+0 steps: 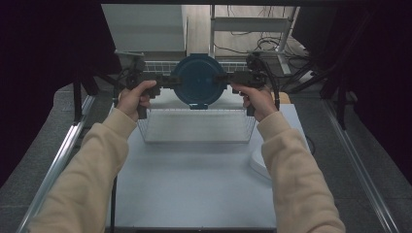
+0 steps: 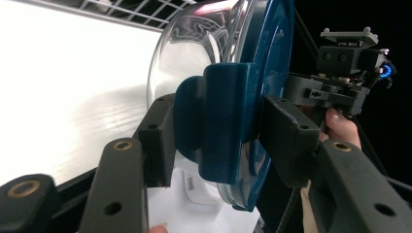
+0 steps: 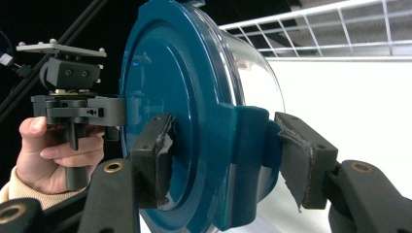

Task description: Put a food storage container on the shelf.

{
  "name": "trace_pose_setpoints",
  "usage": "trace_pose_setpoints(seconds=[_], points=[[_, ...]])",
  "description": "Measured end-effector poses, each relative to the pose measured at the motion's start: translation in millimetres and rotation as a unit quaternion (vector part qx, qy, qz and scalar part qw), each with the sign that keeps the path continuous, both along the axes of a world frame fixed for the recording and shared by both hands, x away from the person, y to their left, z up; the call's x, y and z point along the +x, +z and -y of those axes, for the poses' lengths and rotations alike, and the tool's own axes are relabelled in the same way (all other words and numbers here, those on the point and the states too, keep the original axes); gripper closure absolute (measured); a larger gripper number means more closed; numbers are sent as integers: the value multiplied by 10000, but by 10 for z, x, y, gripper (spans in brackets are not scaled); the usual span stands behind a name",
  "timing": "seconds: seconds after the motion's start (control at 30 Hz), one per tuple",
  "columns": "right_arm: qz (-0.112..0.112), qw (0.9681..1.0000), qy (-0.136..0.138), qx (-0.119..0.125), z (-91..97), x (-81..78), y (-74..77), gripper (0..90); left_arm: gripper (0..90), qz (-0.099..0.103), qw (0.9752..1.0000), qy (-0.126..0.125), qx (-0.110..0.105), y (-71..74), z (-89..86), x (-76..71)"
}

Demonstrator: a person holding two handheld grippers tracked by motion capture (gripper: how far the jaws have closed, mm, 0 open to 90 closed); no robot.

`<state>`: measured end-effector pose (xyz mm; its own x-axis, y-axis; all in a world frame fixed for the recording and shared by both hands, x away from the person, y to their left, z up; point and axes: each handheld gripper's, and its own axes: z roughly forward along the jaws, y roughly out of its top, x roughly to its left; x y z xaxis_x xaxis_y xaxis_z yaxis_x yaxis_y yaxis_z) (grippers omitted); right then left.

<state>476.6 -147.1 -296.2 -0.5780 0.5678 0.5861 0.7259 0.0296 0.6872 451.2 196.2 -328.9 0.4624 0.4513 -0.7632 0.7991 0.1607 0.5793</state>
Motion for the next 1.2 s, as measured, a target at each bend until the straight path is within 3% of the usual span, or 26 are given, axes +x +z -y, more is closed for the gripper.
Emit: trace_pose_setpoints(seconds=[0.13, 0.27, 0.37, 0.5, 0.53, 0.57, 0.6, 0.73, 0.9, 1.03, 1.1, 1.13, 1.17, 1.2], points=[[-145, 9999, -56, 26, -18, 75, -48, 417, 493, -150, 9998, 51, -107, -47, -19, 60], [-310, 9994, -171, 57, -52, 190, -44, 416, 489, -487, 9982, 84, -343, -120, -53, 182], [-459, 9987, -229, 77, -61, 255, -49, 416, 490, -571, 9973, 114, -449, -151, -65, 228], [-819, 9956, -403, 232, -62, 374, -97, 415, 489, -750, 9949, 157, -663, -211, -82, 315], [-1026, 9931, -481, 308, -52, 417, -128, 415, 484, -777, 9946, 158, -664, -216, -80, 331], [-1026, 9931, -481, 308, -52, 417, -128, 415, 484, -781, 9946, 169, -655, -214, -74, 343], [-1190, 9905, -553, 419, -38, 447, -161, 415, 477, -811, 9948, 180, -594, -200, -59, 362], [-1321, 9875, -629, 591, -9, 474, -227, 413, 465, -824, 9949, 190, -550, -197, -44, 390], [-1330, 9864, -715, 647, -13, 497, -273, 410, 428, -877, 9945, 187, -546, -238, -32, 402], [-1314, 9863, -741, 661, -21, 502, -280, 407, 420, -794, 9955, 202, -466, -230, -26, 395], [-1258, 9868, -799, 629, -33, 484, -271, 381, 351, -709, 9961, 299, -424, -211, -12, 384], [-993, 9899, -933, 379, -58, 442, -233, 287, 324, -547, 9971, 411, -344, -180, -11, 362], [-993, 9899, -933, 379, -58, 442, -233, 287, 308, -547, 9971, 411, -344, -180, -11, 362], [-840, 9911, -991, 280, -68, 415, -205, 265, 308, -452, 9975, 467, -282, -161, -9, 346]])
